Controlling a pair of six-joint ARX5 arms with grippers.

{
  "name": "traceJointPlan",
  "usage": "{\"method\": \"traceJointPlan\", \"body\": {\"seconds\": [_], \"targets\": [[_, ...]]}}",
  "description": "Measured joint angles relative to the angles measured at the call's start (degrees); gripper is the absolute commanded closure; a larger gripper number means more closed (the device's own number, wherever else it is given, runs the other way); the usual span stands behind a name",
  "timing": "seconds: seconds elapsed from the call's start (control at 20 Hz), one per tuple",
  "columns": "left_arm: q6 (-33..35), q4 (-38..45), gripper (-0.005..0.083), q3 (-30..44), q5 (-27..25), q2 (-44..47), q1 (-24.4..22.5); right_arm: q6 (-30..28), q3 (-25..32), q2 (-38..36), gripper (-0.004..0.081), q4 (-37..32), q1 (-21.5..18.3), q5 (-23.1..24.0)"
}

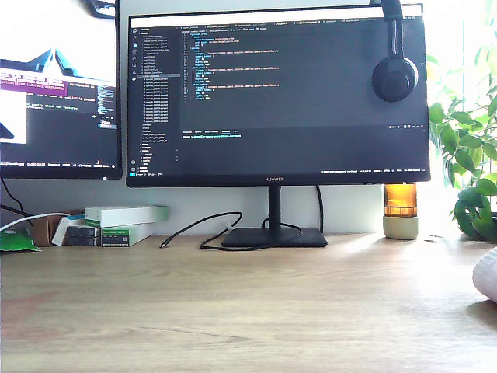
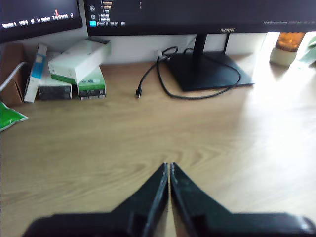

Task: Fold the tea towel to a neat square and place it to the right

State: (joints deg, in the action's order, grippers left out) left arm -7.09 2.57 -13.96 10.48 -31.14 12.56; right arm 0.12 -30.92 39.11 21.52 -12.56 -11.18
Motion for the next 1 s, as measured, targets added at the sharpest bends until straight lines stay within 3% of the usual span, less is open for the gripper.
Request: {"method": "traceJointPlan", "body": {"seconds": [0.15, 0.3, 0.6, 0.8, 1.0], "targets": [[-0.5, -0.3, 0.0797, 0.0, 0.0, 3.6, 0.0, 4.3, 6.6, -8.5, 0.078, -2.6, 0.2, 0.0], [-1.1, -1.4, 0.0797, 0.0, 0.0, 6.0, 0.0, 5.8, 6.9, -13.1, 0.0781, -3.5, 0.2, 3.7], [-1.4, -1.3, 0.0797, 1.2, -4.2, 5.9, 0.0, 5.3, 7.8, -16.8, 0.078, -6.5, 2.1, 2.7], [0.0, -1.0, 0.0797, 1.8, -5.6, 8.2, 0.0, 4.3, 16.0, -18.6, 0.078, -10.6, 5.2, 2.6], [0.2, 0.0, 0.0797, 7.7, -6.5, 15.2, 0.0, 3.6, 21.9, -25.7, 0.0781, -9.1, 5.4, 2.2]]}}
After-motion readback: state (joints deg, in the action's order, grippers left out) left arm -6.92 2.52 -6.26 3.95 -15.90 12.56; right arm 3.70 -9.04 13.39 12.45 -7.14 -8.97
